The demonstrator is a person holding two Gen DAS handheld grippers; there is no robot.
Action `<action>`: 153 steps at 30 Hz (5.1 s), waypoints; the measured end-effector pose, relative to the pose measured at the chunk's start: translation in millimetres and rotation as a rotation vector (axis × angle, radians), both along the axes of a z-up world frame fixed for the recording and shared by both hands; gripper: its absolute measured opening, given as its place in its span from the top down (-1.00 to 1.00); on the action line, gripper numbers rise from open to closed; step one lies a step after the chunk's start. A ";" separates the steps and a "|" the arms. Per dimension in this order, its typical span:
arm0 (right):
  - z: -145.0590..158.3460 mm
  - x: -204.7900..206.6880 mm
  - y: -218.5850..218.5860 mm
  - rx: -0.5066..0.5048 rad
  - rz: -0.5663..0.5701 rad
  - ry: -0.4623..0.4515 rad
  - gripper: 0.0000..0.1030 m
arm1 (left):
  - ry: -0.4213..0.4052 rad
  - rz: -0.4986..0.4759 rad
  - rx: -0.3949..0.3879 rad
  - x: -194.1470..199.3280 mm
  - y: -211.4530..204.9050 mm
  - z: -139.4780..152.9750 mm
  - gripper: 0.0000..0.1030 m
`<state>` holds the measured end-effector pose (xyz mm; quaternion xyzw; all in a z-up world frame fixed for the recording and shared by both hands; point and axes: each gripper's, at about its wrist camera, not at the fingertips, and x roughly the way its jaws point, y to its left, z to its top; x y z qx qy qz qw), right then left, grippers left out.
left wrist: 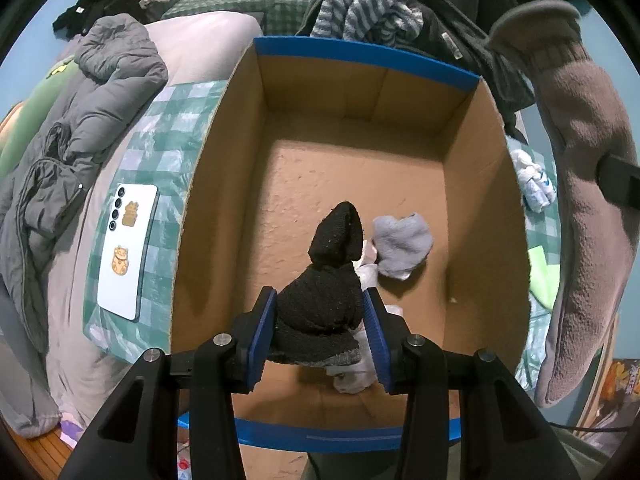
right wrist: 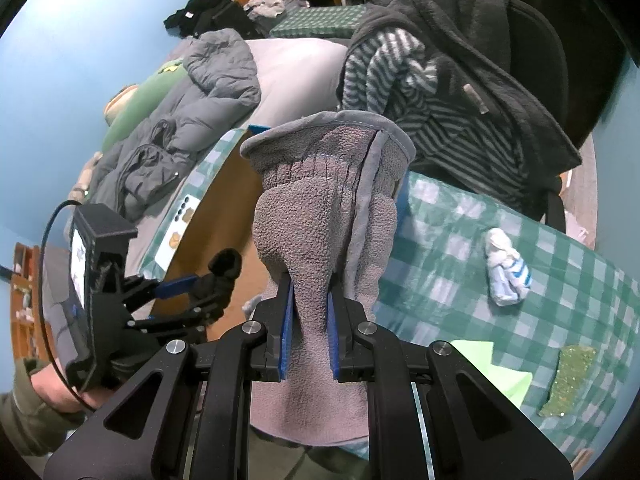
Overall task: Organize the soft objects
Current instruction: 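Open the left gripper to drop the black sock into the box while the right holds the brown sock, then lower the brown sock into the box and open the right gripper, then withdraw both open grippers from the box back over the table, then move the right gripper to the green glitter scrubber while the left approaches the light green cloth, then grasp the green scrubber with the right gripper while the left grasps the light green cloth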
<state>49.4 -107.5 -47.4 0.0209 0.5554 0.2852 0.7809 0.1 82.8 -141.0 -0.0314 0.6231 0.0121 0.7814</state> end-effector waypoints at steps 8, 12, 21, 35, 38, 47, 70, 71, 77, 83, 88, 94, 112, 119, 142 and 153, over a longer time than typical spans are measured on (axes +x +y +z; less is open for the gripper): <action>-5.0 3.1 27.1 0.002 0.034 0.011 0.76 | 0.010 0.009 0.013 -1.0 13.1 0.5 -0.22; -8.4 6.8 39.7 0.000 0.050 0.014 0.76 | -0.002 0.005 0.014 -5.1 17.0 6.4 -0.22; -22.4 14.5 67.2 0.000 0.090 0.042 0.76 | -0.024 0.039 -0.010 -17.1 27.9 19.0 -0.22; -55.5 21.1 91.1 -0.033 0.126 0.124 0.31 | -0.030 0.090 -0.007 -24.0 38.1 24.5 -0.22; -52.2 20.4 89.0 -0.040 0.126 0.113 0.02 | -0.027 0.089 -0.012 -24.0 34.6 26.2 -0.22; -43.6 20.2 62.6 -0.045 0.082 0.107 -0.22 | -0.040 0.070 -0.028 -20.3 14.8 36.9 -0.23; -38.1 7.8 -79.7 -0.028 -0.182 0.144 -0.23 | -0.037 -0.110 -0.068 -0.9 -85.0 49.0 -0.22; -38.5 6.8 -84.6 -0.028 -0.193 0.147 -0.23 | -0.037 -0.122 -0.069 0.6 -91.1 49.4 -0.22; -43.6 1.5 -128.7 -0.037 -0.265 0.159 -0.23 | -0.036 -0.178 -0.070 7.6 -121.7 51.4 -0.22; -50.8 -2.5 -175.9 -0.052 -0.343 0.187 -0.24 | -0.029 -0.226 -0.065 12.8 -151.4 50.4 -0.22; -56.8 -8.3 -215.7 -0.082 -0.394 0.192 -0.24 | -0.016 -0.256 -0.062 13.0 -175.9 45.7 -0.36; -66.8 -13.6 -255.5 -0.110 -0.441 0.206 -0.24 | 0.014 -0.270 -0.075 15.4 -203.4 32.8 -0.40; -112.7 -19.4 -324.8 -0.208 -0.444 0.252 -0.24 | 0.110 -0.334 -0.019 22.3 -274.6 -14.9 -0.42; -141.6 -11.2 -329.2 -0.215 -0.411 0.286 -0.24 | 0.162 -0.322 -0.009 30.9 -297.4 -39.8 -0.42; -180.6 -1.8 -319.1 -0.335 -0.300 0.180 -0.24 | 0.261 -0.291 -0.001 34.8 -337.8 -103.6 -0.42; -180.8 -8.1 -318.3 -0.368 -0.284 0.149 0.00 | 0.245 -0.342 0.045 25.4 -354.6 -117.9 -0.43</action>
